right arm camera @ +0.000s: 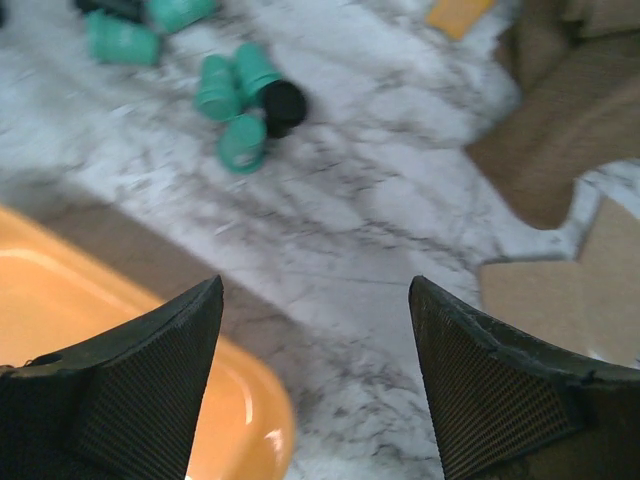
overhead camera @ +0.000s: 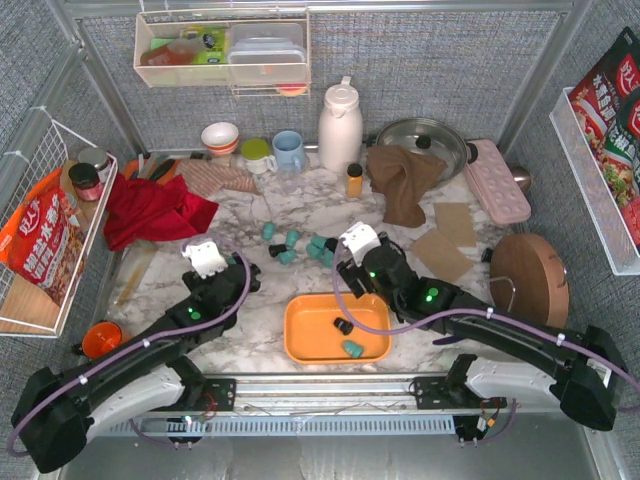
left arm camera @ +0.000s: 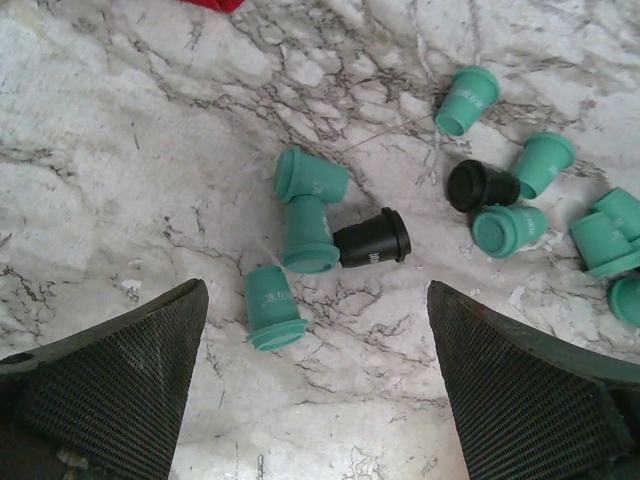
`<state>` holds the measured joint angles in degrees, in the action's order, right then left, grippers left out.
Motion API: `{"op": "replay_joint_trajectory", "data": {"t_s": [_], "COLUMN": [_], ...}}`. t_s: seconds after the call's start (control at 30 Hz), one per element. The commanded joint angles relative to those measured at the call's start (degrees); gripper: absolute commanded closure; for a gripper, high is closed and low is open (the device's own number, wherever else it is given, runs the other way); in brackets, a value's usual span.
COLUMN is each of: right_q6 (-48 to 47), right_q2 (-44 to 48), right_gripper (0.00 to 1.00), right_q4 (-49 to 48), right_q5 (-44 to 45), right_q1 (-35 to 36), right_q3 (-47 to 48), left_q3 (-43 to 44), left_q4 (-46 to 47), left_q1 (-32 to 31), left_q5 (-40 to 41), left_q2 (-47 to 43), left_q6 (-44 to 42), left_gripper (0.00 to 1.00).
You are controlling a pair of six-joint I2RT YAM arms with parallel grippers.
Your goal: Mix the coffee capsules in the storage basket
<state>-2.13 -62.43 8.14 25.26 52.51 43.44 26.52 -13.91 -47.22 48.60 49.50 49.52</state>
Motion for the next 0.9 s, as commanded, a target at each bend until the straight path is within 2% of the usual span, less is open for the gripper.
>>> {"op": "replay_joint_trajectory", "data": {"t_s": [0.0, 0.1, 0.3, 0.4, 0.53, 0.77, 0.87], "right_q6": [-1.7, -0.1, 3.4, 4.9, 6.4, 7.6, 7.8], "right_q2": [1.6, 3.3, 6.2, 7.5, 9.0, 9.1, 9.1], "right_gripper": [0.21, 0.17, 0.1, 0.1, 0.1, 0.09, 0.09], "right_q4": [-9.7, -11.3, -11.4, -11.0, -10.6, -9.6, -9.6], "right_q5": [9.6, 9.4, 7.5, 6.9, 6.4, 5.2, 4.9], "right_q1": [-2.5, -3.9, -6.4, -7.6, -8.8, -9.9, -10.0], "right_q3": [-2.2, -5.0, -8.2, -8.9, -9.5, -9.3, -9.4], "left_q3": [2.1, 1.9, 2.7, 2.8, 2.7, 3.3, 3.7], "left_q4": [-4.9, -4.9, -5.9, -5.6, -5.1, -3.7, -3.0], "left_q1": [2.6, 6.4, 10.7, 12.5, 15.1, 18.1, 18.8], "left_q5": [-5.0, -10.7, -15.7, -18.0, -19.9, -24.1, -26.0], "left_q2": [3.6, 6.2, 10.9, 12.2, 13.2, 15.9, 18.1], "left_q6": [3.8, 3.8, 3.9, 4.4, 4.3, 4.1, 3.6], "left_gripper": [0.01, 0.01, 0.01, 0.03, 0.11, 0.14, 0.18]}}
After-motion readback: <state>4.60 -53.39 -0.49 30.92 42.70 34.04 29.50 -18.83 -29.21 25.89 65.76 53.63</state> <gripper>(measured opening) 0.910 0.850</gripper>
